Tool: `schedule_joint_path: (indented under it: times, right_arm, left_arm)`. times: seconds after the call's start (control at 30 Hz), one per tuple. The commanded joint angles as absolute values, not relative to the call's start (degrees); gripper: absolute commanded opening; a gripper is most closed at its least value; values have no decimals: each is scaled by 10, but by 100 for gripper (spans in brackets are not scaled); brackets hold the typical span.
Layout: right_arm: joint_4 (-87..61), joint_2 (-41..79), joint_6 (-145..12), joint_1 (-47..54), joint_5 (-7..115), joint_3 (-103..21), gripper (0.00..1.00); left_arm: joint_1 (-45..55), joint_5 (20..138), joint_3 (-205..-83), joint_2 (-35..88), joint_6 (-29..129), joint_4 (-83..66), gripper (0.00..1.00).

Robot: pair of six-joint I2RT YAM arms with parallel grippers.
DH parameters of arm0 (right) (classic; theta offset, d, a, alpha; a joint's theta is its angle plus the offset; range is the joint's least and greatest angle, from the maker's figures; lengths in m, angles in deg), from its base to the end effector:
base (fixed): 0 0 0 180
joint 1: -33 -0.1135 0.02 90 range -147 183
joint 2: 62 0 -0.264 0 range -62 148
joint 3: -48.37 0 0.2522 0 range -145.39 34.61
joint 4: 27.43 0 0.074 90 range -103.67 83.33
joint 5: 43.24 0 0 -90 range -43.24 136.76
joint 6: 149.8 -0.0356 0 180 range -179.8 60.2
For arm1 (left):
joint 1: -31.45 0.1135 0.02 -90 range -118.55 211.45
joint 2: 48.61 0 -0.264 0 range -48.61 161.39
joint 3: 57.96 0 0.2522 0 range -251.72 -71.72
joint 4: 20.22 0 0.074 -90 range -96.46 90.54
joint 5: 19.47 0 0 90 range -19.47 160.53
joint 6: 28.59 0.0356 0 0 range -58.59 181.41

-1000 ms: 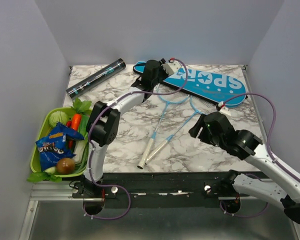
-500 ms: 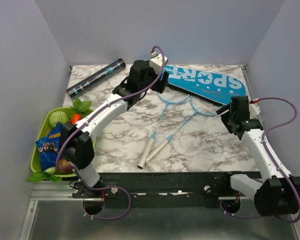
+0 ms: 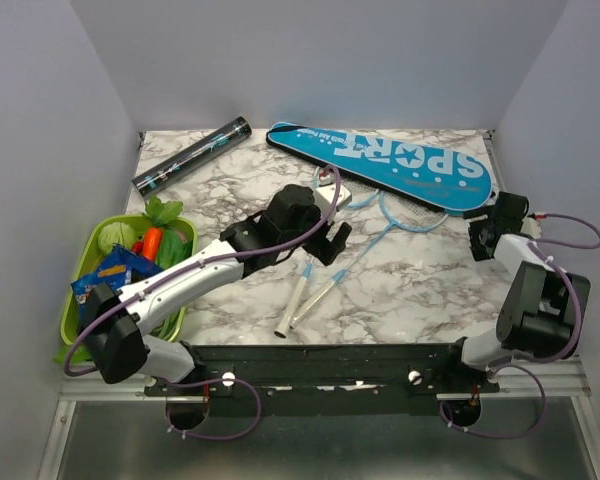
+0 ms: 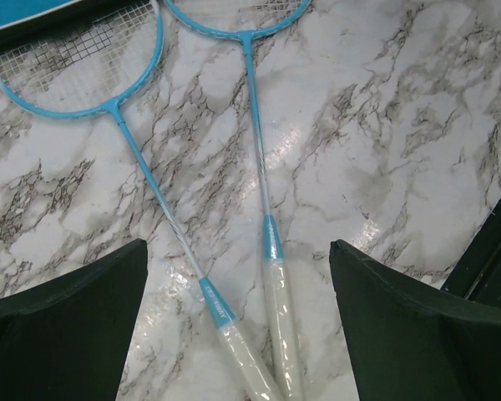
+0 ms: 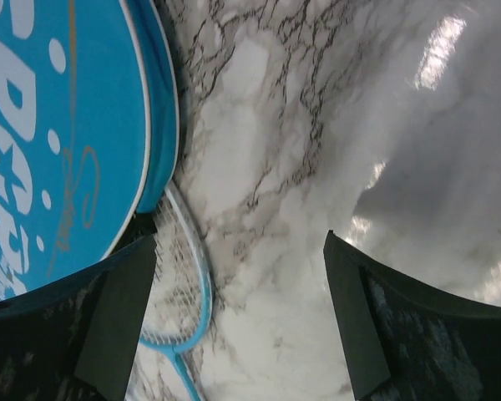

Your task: Pack up the badminton gear

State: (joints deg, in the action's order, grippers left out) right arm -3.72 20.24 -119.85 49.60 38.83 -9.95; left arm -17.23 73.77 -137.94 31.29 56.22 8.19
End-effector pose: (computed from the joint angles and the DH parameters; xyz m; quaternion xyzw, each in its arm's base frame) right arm 0.2751 -0.0871 0.1921 0.5964 0.7142 0.0736 0.3588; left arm 0.2113 -0.2434 0.3218 0.3314 0.7919 -0.2537 0.4458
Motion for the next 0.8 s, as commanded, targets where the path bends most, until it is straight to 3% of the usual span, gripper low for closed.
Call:
schedule_joint_path:
  times: [0.0, 0.17, 0.53, 0.7, 0.77]
  right_arm:
    - [-184, 283, -1204, 529, 484, -105, 90]
    - [-282, 349, -1189, 532, 526, -120, 90]
    - [-300, 431, -1217, 531, 548, -176, 82]
    - [-267, 444, -1209, 531, 547, -212, 65]
    - [-263, 455, -1207, 531, 555, -219, 47]
  left_arm:
    - [-188, 731, -1370, 268, 590, 121, 96]
    - [-190, 725, -1321, 238, 600, 110, 97]
    - [-190, 694, -1277, 247, 611, 88, 97]
    - [-190, 704, -1260, 246, 604, 62, 98]
    - [-190, 717, -1263, 250, 598, 65, 98]
